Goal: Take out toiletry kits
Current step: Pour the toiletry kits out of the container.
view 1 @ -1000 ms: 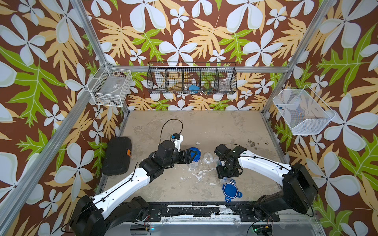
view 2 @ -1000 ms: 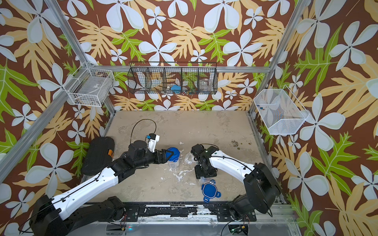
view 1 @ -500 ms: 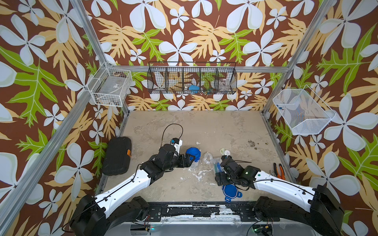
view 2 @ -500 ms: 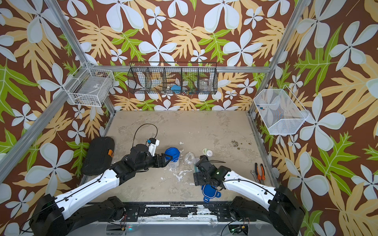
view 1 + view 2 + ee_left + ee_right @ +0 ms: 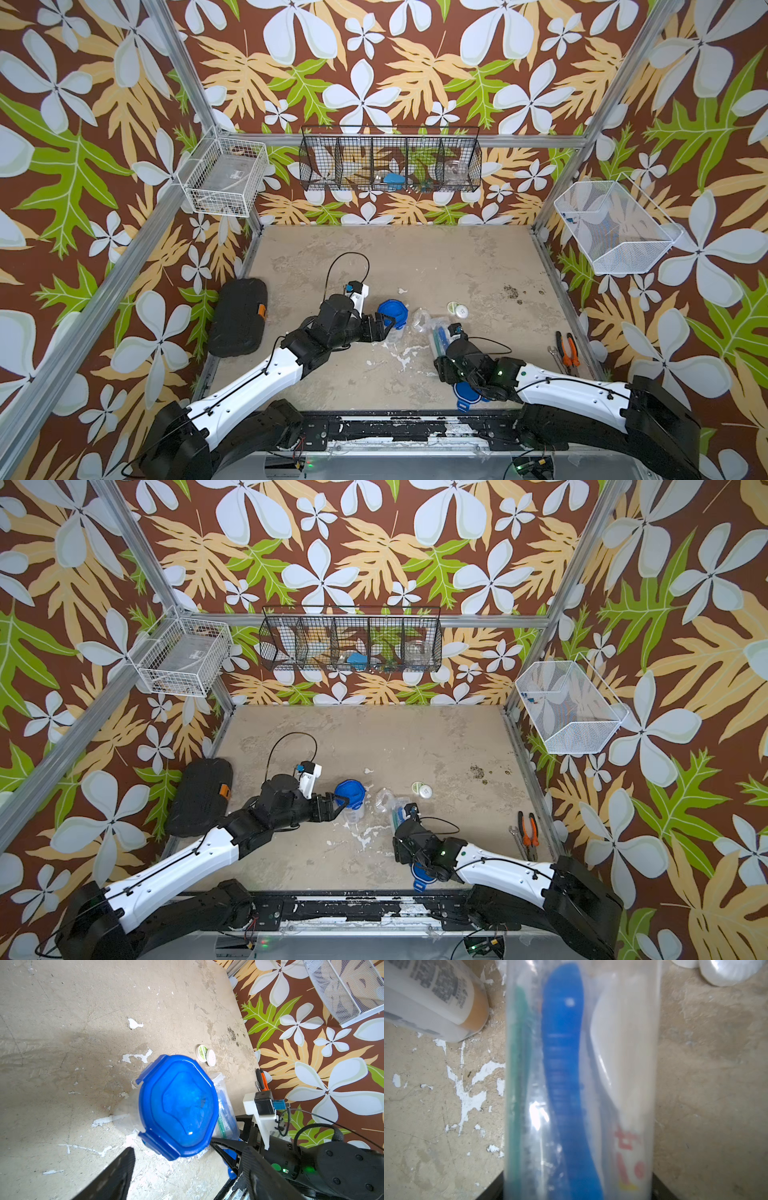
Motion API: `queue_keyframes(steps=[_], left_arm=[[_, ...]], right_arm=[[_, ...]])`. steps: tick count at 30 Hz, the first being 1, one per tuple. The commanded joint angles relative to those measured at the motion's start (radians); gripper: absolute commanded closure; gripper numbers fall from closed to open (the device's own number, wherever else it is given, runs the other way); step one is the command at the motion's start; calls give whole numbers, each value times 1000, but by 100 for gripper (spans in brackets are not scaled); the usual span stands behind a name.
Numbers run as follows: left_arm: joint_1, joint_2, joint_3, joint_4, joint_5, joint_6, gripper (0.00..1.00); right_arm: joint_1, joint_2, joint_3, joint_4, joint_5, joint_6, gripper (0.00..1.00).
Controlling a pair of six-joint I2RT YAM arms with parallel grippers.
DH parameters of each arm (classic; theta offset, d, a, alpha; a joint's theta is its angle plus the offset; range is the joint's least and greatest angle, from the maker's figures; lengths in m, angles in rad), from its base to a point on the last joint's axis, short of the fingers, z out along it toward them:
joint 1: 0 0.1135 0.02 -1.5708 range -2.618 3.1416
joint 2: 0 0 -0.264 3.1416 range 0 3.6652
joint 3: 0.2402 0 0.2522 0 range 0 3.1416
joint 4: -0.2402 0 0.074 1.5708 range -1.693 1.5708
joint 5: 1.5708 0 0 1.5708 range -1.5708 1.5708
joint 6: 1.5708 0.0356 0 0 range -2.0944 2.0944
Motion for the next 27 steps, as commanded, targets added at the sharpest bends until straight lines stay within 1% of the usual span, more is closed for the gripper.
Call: queue_keyframes(steps=[1, 2, 4, 6, 8, 12, 15, 17, 18, 21, 24, 27], left_arm=[[1, -8, 3, -14, -9, 2, 16], [1, -8, 2, -16, -10, 3, 16], [1, -7, -1, -17, -10, 2, 16], [1, -1, 5, -20, -6, 0, 17], [1, -1, 15, -27, -6, 4, 17], [1, -17, 29, -37, -23, 14, 16], [1, -22, 30, -33, -27, 16, 16], [1, -22, 26, -25, -26, 13, 16], [1, -26, 19, -15, -25, 9, 16], [1, -31, -9, 27, -19, -9, 16], [1, -28, -15, 43, -7, -19, 16], [1, -41, -21, 54, -11, -23, 16]], right_arm=[[0, -17, -16, -13, 21, 19, 32], [0, -20, -13, -17, 25, 16, 35], [0, -21, 9, -49, 28, 12, 45], [0, -28, 37, -114, 30, 28, 50], [0, -41, 77, -208, 22, 65, 53], [0, -82, 177, -480, -47, 154, 59], [-1, -120, 266, -679, -93, 186, 62], [-6, -134, 320, -771, -130, 189, 64], [-21, -133, 344, -806, -173, 175, 64], [-109, -103, 388, -860, -330, 113, 73], [-157, -56, 451, -897, -385, 63, 76], [-194, 26, 492, -907, -422, -5, 78]])
